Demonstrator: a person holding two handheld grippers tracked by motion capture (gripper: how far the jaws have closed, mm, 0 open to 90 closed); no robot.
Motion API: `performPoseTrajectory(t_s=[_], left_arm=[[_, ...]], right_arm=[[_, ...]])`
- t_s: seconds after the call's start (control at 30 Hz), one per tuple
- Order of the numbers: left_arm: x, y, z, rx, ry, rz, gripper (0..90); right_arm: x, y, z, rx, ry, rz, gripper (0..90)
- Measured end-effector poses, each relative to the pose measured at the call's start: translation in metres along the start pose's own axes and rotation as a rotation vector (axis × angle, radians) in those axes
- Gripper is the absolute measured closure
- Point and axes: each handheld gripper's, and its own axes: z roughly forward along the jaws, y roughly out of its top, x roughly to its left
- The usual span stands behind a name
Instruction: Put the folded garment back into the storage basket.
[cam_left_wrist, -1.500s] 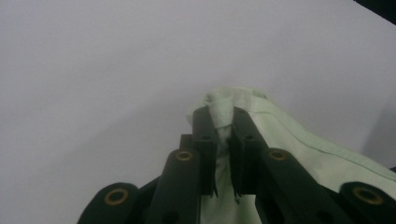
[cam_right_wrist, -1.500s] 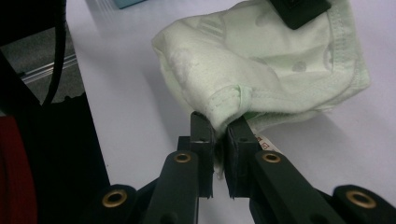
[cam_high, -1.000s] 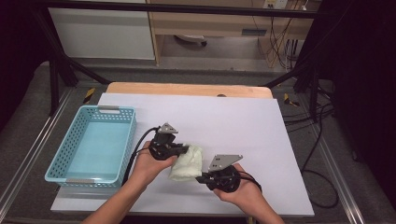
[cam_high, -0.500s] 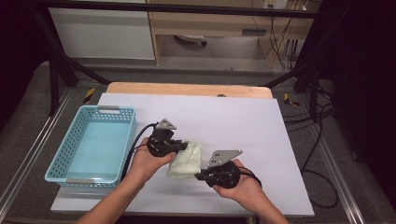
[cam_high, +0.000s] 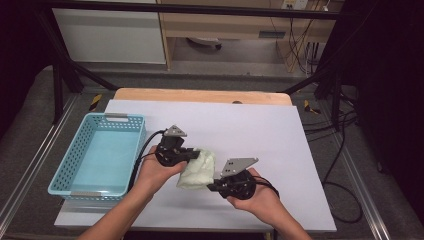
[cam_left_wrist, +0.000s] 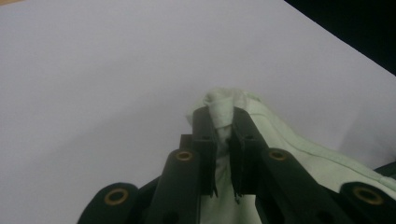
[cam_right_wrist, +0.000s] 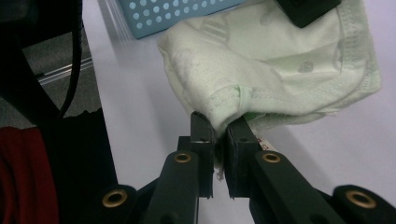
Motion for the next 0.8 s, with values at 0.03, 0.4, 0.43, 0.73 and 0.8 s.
performPoseTrajectory(t_s=[0.03, 0.4, 0.43, 0.73, 0.8], left_arm=[[0.0, 0.001, -0.001, -0.002, 0.001, 0.0, 82.4], [0.003, 0.009, -0.011, -0.019, -0.003, -0.005, 82.4], [0.003, 0.01, -0.012, -0.021, -0.001, -0.003, 82.4], [0.01, 0.02, -0.028, -0.039, 0.012, -0.003, 82.3], [0.012, 0.021, -0.032, -0.044, 0.015, -0.003, 82.4]], right_arm=[[0.0, 0.001, 0.0, -0.001, 0.0, 0.0, 84.0], [-0.001, 0.012, -0.003, -0.01, 0.008, -0.014, 84.0], [-0.001, 0.014, -0.003, -0.013, 0.007, -0.012, 84.0], [-0.003, 0.03, -0.002, -0.019, 0.012, -0.024, 84.0], [-0.004, 0.034, -0.002, -0.023, 0.014, -0.03, 84.0]])
